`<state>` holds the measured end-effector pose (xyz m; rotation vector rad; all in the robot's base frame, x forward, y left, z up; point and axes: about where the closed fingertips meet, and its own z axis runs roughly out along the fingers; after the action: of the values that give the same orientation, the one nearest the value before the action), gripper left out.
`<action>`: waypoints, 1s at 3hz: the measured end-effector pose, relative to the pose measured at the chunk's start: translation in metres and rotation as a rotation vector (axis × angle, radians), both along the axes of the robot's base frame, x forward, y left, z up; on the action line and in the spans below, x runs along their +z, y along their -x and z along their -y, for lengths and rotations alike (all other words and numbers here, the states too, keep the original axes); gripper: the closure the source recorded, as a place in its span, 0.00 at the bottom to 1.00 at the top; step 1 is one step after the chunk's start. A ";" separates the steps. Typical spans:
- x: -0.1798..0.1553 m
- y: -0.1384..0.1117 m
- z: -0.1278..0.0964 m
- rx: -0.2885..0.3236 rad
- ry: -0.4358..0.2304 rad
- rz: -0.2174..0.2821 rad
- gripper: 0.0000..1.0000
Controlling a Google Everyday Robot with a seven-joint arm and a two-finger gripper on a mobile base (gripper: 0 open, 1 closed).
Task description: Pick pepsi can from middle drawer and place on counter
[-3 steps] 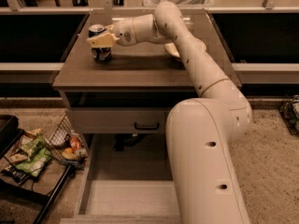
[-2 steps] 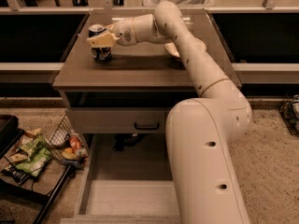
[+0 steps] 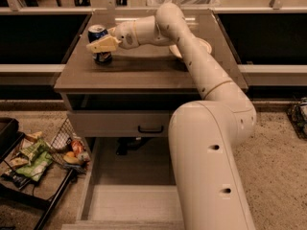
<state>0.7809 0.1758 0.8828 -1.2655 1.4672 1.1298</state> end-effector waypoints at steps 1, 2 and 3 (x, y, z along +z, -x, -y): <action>0.008 -0.002 0.003 -0.009 0.017 0.000 0.00; 0.037 -0.008 0.022 -0.060 0.052 0.013 0.00; 0.080 -0.018 0.077 -0.207 0.088 0.042 0.00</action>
Offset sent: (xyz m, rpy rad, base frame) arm 0.0274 -0.0564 0.0845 -0.0962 -0.0328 -0.1350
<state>0.7986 0.0988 0.9627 -1.1595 1.5910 0.9061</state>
